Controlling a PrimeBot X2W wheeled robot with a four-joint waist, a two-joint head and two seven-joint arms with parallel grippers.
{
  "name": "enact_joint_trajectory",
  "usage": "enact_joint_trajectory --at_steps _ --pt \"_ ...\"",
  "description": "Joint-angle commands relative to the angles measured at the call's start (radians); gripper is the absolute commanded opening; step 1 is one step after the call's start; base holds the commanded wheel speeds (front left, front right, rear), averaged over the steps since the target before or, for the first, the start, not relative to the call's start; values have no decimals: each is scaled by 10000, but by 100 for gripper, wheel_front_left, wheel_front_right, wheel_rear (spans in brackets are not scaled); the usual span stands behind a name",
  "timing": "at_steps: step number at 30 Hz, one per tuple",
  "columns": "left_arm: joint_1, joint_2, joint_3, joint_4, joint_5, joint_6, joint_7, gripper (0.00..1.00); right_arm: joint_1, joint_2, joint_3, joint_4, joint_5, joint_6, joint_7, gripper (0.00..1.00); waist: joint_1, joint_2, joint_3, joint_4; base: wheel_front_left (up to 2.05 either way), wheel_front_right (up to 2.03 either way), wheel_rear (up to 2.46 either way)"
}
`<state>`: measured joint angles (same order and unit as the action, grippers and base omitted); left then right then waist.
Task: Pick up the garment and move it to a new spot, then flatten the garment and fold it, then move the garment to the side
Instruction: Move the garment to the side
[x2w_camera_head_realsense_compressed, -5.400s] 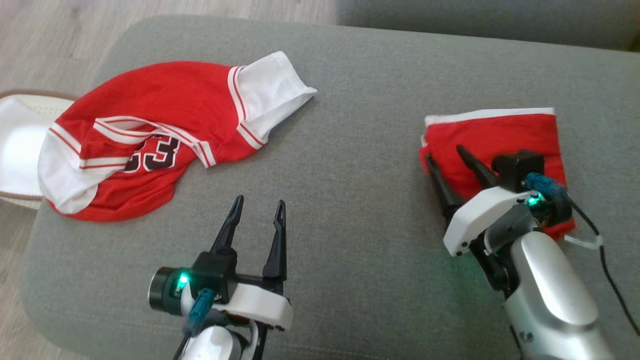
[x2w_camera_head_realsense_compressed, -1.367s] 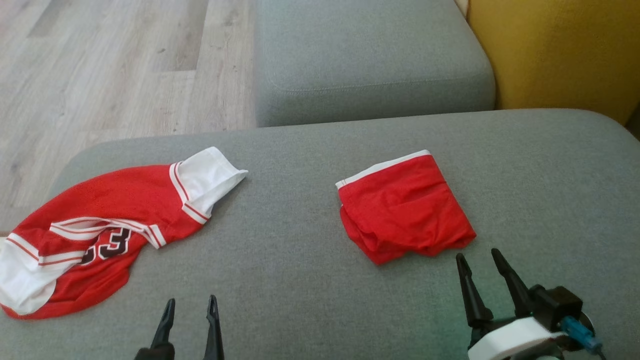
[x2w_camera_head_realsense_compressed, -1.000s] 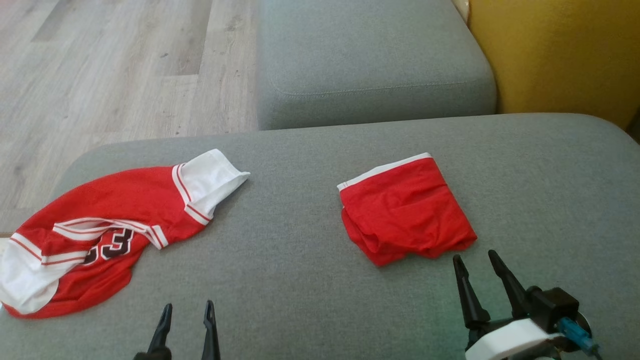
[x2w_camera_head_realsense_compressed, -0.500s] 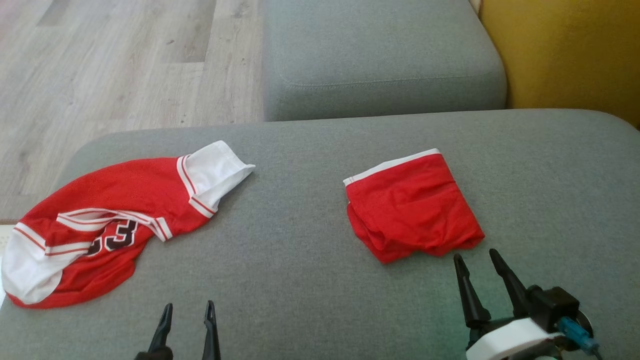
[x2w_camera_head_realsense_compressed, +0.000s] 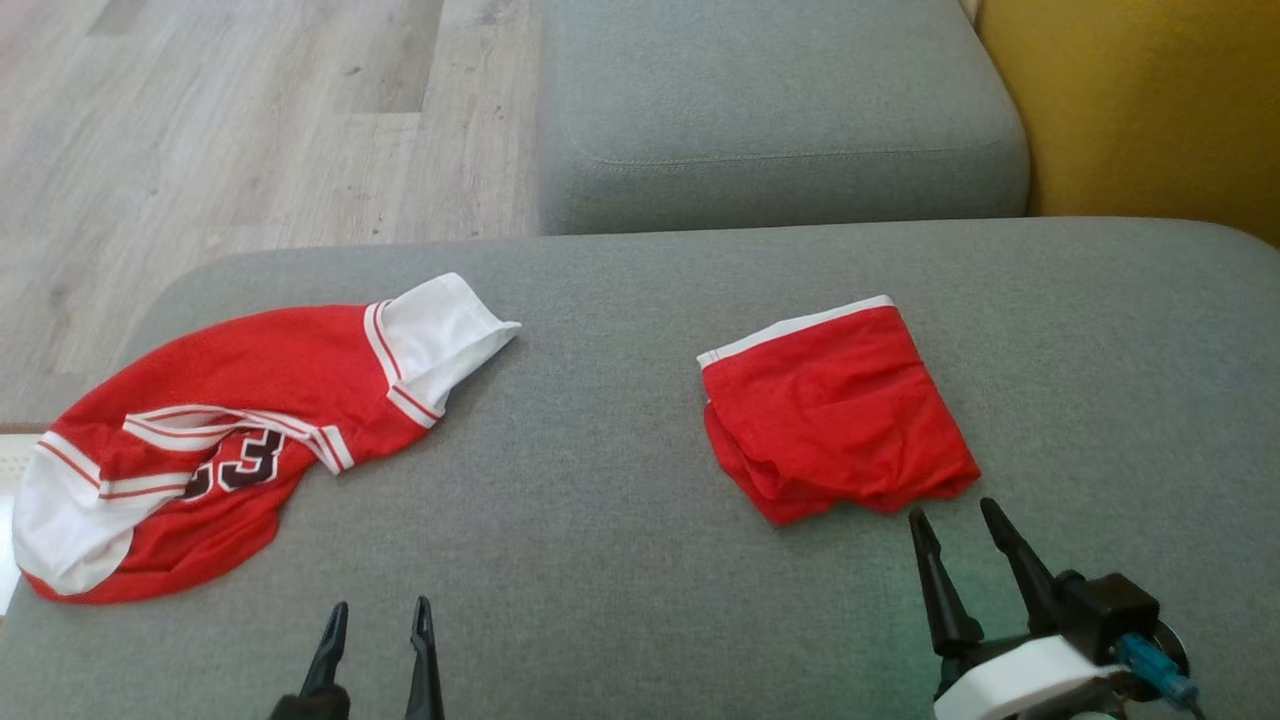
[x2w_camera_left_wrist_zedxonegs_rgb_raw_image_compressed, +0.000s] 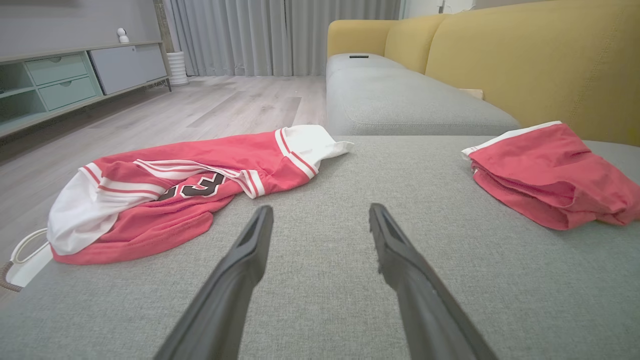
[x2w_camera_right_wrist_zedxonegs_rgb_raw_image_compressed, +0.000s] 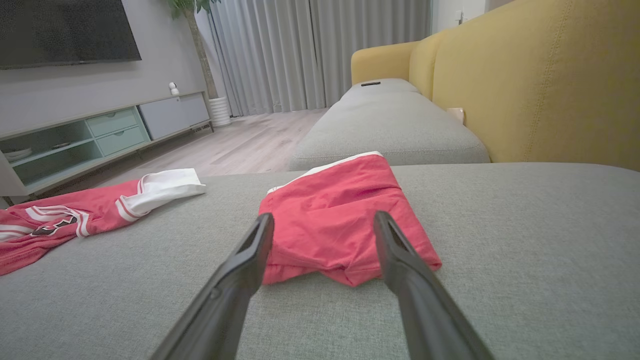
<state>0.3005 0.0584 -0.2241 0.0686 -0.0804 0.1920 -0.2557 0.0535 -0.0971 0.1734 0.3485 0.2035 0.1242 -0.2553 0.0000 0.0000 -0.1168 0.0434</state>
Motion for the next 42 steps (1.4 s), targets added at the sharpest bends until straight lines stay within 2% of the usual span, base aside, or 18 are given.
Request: enact_joint_trajectory --at_steps 1,8,15,19,20,23,33,42 --pt "-574 -81 224 -274 41 -5 -61 100 -387 -79 139 -312 -67 65 -65 100 0 0 8 34 0 0 0" --pt "-641 -81 132 -262 48 32 -61 100 -454 -93 0 -235 297 65 -65 100 0 0 96 149 0 0 0" --pt "-814 -81 22 -383 124 27 -61 100 -1098 -520 -7 127 650 65 -65 100 0 0 384 212 0 0 0" --pt "-1068 -81 -150 -469 221 -62 -61 100 -2034 -1160 257 910 1167 65 -2 100 0 0 706 308 0 0 0" --pt "-1226 -81 -267 -520 257 -97 -61 100 -2563 -1521 425 1325 1584 65 260 100 0 0 872 401 0 0 0" --pt "-1462 -81 -462 -559 295 -141 -61 100 -3276 -2077 729 1832 2396 65 865 100 0 0 1080 589 0 0 0" --pt "-2273 -81 -1160 -645 220 -76 -61 100 -5228 -4114 2368 2958 4688 65 2993 100 0 0 2141 1126 0 0 0" --pt "-3099 -81 -1830 -496 98 -10 -61 100 -6177 -5049 3698 3657 6076 65 3967 100 0 0 2948 1610 0 0 0"
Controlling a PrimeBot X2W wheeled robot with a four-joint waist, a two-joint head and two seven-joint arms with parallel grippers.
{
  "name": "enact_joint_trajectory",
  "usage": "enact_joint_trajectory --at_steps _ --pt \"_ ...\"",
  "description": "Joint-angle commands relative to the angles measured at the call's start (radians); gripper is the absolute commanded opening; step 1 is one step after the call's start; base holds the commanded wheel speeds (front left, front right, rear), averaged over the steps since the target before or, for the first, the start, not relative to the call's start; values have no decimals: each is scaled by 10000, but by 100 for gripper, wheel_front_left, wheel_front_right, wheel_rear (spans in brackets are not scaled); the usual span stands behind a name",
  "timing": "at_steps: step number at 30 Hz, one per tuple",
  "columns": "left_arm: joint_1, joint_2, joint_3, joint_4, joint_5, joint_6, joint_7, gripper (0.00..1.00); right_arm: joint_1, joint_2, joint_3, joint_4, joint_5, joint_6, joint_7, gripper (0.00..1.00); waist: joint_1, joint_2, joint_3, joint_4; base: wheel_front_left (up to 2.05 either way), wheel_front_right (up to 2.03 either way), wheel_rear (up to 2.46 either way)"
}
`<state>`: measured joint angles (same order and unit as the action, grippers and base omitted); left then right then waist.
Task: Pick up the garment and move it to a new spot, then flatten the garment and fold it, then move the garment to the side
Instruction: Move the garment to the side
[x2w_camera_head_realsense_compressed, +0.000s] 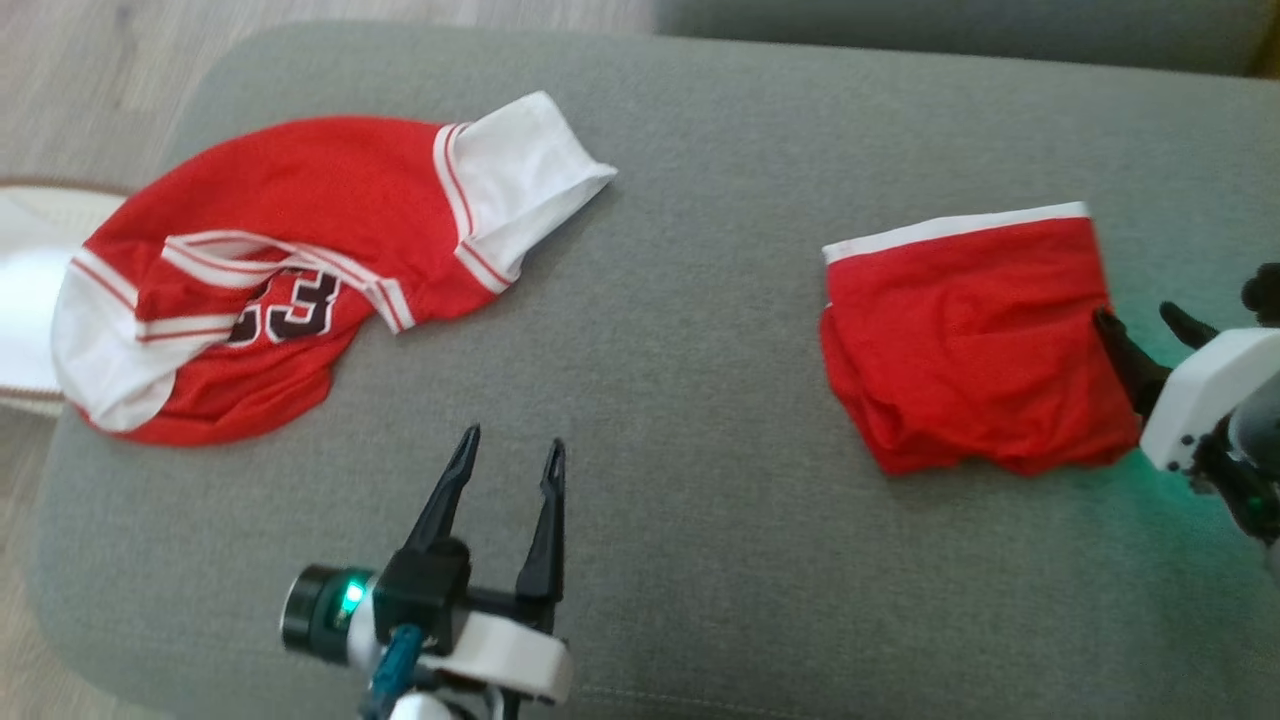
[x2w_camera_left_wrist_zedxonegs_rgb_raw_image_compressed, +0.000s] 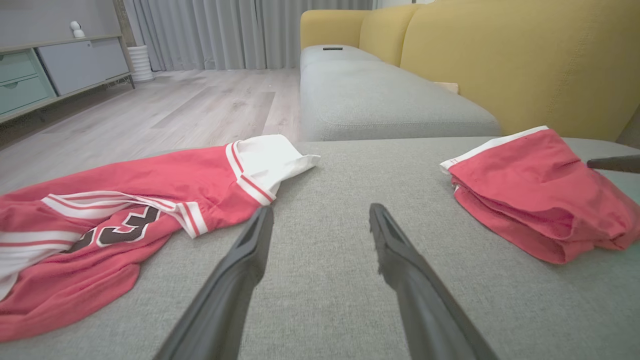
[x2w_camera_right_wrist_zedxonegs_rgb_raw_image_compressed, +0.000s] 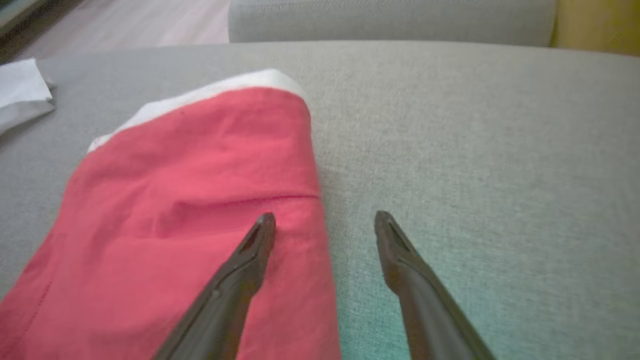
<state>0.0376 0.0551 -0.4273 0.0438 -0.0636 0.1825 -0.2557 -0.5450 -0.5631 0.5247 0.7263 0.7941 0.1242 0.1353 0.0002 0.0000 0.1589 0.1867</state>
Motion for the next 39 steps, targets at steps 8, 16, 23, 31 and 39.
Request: enact_joint_trajectory --at_steps 8,16,23,31,39 --pt "-894 -49 -51 -224 -107 393 -61 100 -479 -656 794 464 1194 65 78 62 -2 0 542 400 0 0 0" --pt "-1103 -49 -172 -221 -127 515 -61 100 -803 -768 1346 679 1796 65 -7 0 -2 0 878 400 0 0 0" --pt "-1438 -49 -320 -508 -260 602 -61 100 -1355 -1380 1875 729 1823 65 -402 0 -2 0 1291 -32 0 0 0" --pt "-2386 -49 -797 -1257 -227 769 -61 100 -2396 -2676 1982 582 1633 65 -684 0 -2 0 2373 -1043 0 0 0" --pt "-3566 -49 -1239 -1595 164 686 -61 100 -3049 -3923 1647 110 1695 65 -1179 0 -2 0 3641 -1938 0 0 0"
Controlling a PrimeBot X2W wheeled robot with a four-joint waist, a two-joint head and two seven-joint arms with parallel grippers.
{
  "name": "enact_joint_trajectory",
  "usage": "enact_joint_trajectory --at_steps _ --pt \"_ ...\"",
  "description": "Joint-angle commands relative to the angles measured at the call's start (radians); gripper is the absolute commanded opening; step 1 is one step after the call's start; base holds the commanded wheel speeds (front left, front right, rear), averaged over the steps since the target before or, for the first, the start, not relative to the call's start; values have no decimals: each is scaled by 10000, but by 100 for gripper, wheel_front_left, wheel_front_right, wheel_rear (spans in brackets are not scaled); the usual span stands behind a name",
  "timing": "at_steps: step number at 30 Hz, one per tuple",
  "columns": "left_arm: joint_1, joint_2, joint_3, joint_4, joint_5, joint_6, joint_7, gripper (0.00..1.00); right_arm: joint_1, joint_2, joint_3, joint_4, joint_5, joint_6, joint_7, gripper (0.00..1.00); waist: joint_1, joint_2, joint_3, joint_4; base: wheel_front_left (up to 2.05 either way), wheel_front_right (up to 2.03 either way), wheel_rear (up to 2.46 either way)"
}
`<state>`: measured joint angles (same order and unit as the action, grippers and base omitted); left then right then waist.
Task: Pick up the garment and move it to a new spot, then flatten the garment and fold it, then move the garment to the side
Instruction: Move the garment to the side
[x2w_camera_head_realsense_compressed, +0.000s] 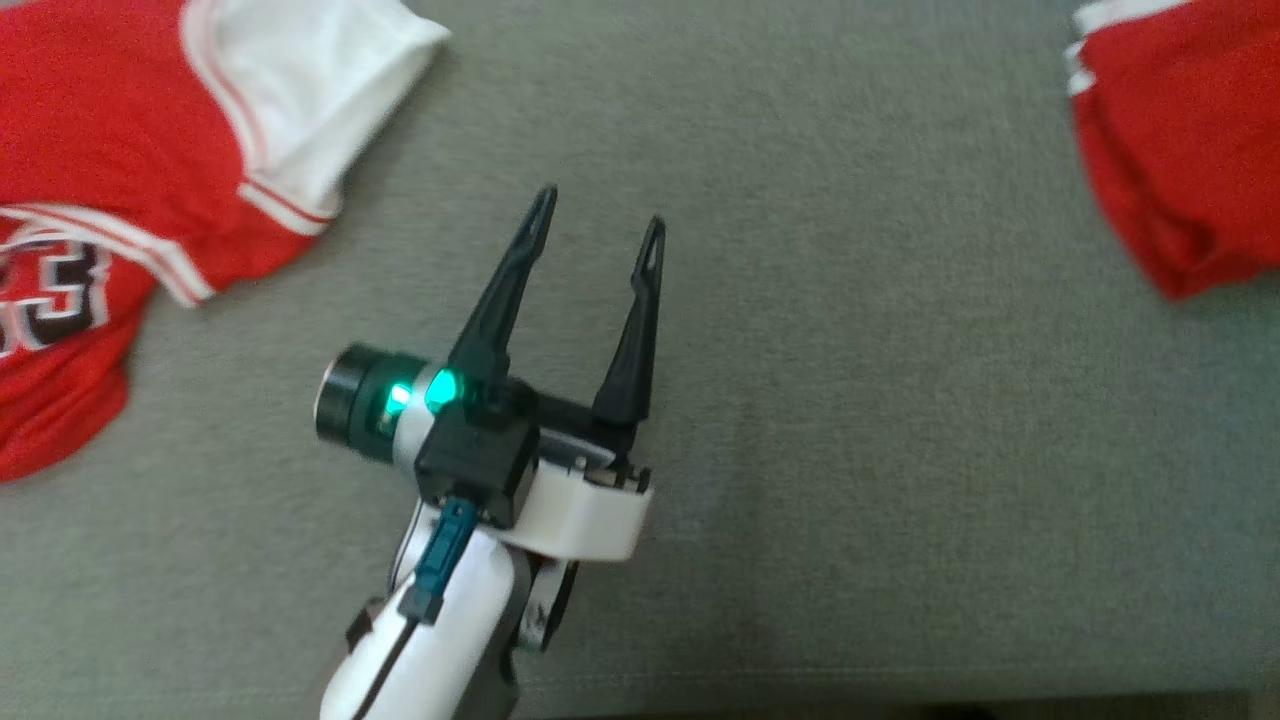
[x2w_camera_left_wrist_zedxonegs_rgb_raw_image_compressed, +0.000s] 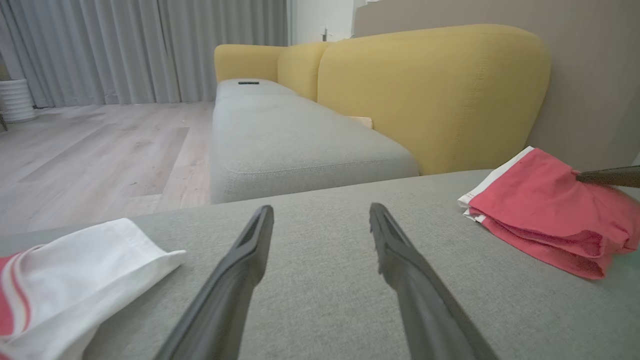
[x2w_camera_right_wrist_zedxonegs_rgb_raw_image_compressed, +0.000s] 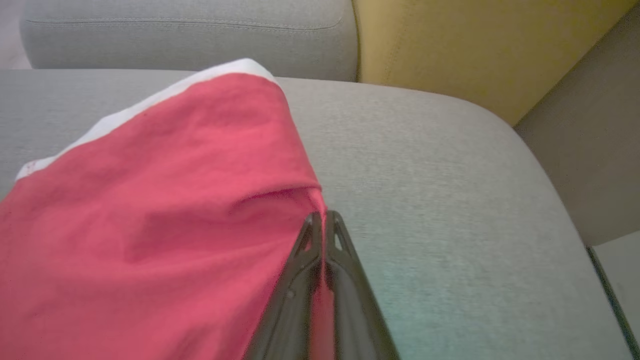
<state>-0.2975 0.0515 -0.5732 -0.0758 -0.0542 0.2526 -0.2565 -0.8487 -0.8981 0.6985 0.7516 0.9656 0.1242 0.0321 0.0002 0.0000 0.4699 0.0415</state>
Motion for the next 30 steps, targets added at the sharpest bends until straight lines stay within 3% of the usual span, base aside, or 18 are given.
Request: enact_joint_trajectory --at_steps 1,9,15,16,17,18,19,23,30 --pt "-351 -13 184 -411 107 -40 -53 100 -94 -708 -164 -173 -2 65 -251 0 -2 0 662 -569 0 0 0" --pt "-1102 -13 -41 -403 265 -210 -53 100 -589 -1616 -634 -341 -140 65 -641 0 -2 0 1463 -1074 0 0 0" --pt "-1428 -13 -259 -319 176 -207 -53 100 -432 -2060 -1211 -178 -198 65 -608 2 -2 0 1725 -1069 0 0 0" --pt "-1469 -13 -305 -299 138 -201 -53 100 -378 -2098 -1293 -124 -227 65 -598 10 -2 0 1708 -1027 0 0 0" --pt "-1503 -13 -349 -277 94 -194 -53 100 -323 -2121 -1370 -55 -276 65 -589 35 -2 0 1673 -983 0 0 0" --pt "-1531 -13 -378 -268 56 -177 -53 100 -270 -2113 -1438 17 -342 65 -583 85 -2 0 1615 -932 0 0 0" --pt "-1547 -13 -392 -258 25 -150 -53 100 -242 -2070 -1518 92 -444 65 -622 100 -2 0 1527 -870 0 0 0" --pt "-1470 -13 -353 -173 -15 -55 -53 100 -200 -1720 -1650 188 -843 65 -651 100 -2 0 1135 -714 0 0 0" --pt "-647 -6 110 163 -111 138 -53 100 198 -55 -1583 27 -1463 65 -490 100 -2 0 -372 -352 0 0 0"
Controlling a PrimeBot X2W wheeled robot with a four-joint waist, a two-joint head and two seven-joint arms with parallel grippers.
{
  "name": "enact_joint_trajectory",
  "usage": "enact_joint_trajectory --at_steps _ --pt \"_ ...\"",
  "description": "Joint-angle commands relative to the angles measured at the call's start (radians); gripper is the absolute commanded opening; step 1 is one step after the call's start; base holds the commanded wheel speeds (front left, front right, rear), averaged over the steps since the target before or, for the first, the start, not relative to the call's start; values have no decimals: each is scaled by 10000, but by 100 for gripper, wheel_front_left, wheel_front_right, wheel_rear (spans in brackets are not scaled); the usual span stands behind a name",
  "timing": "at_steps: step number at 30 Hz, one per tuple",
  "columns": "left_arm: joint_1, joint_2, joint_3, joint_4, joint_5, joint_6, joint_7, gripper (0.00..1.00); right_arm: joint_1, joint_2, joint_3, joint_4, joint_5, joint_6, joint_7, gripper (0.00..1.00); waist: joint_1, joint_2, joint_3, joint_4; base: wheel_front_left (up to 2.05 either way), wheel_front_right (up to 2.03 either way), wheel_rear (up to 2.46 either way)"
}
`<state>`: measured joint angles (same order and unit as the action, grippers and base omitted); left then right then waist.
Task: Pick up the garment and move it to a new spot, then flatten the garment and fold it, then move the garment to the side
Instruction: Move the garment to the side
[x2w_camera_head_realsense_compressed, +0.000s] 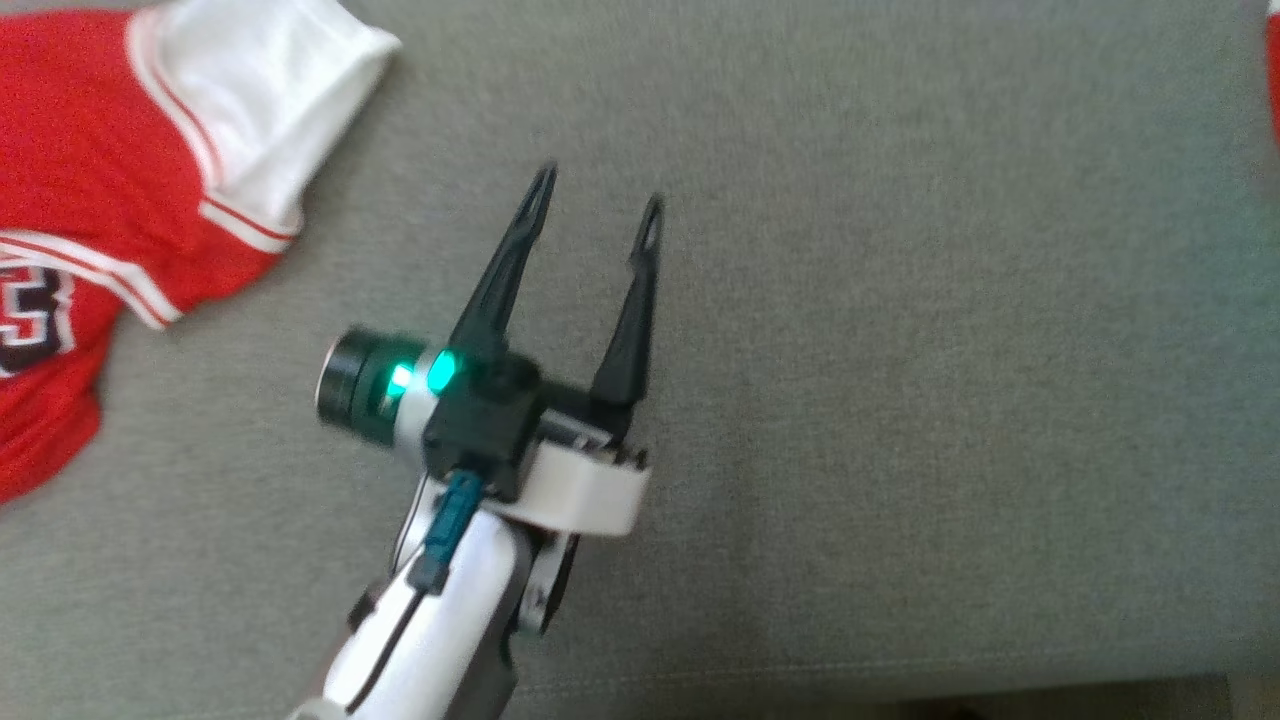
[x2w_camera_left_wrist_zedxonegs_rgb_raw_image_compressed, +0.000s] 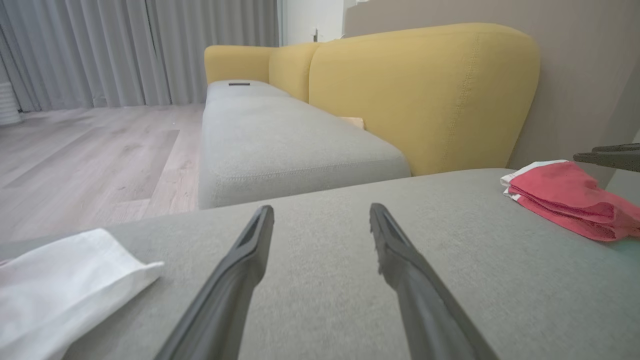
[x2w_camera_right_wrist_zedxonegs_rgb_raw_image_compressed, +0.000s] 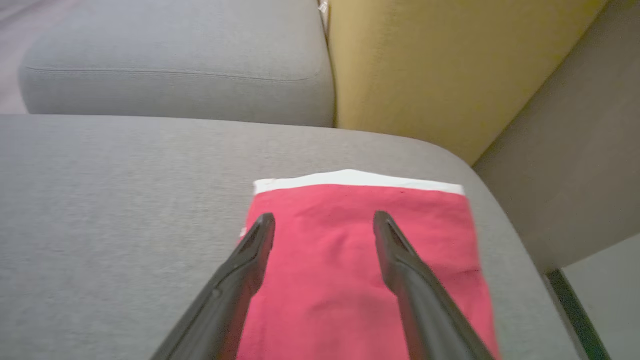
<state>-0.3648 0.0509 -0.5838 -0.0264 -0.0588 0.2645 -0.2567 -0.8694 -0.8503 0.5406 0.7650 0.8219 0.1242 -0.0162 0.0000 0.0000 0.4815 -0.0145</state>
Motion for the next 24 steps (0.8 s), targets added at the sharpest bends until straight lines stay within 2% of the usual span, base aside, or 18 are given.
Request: enact_joint_trajectory --at_steps 1,2,9,13,17,19,24 --pt "193 4 317 -268 -100 36 -51 100 540 -257 51 -137 -78 65 -39 100 0 0 -753 278 0 0 0" --pt "564 40 535 -131 -159 63 -51 100 855 307 155 -193 -76 65 -125 100 0 0 -1256 383 0 0 0" --pt "2019 210 1569 90 -551 123 -51 100 1995 2392 546 -189 -116 65 -1010 100 0 0 -2985 485 0 0 0" --pt "2912 162 2475 136 -1120 -89 -51 100 2720 3624 683 182 -326 65 -1843 100 0 0 -3985 415 0 0 0" --pt "3687 151 3218 308 -1162 -366 -51 100 3381 4691 528 504 -877 65 -2371 100 0 0 -4805 271 0 0 0" --pt "3960 144 3517 347 -1099 -484 -51 100 3645 5073 193 404 -1391 65 -2438 100 0 0 -5000 200 0 0 0" --pt "4492 114 4116 511 -884 -688 -51 100 5099 6074 -1941 -1366 -3658 65 -2451 100 0 0 -5362 63 0 0 0"
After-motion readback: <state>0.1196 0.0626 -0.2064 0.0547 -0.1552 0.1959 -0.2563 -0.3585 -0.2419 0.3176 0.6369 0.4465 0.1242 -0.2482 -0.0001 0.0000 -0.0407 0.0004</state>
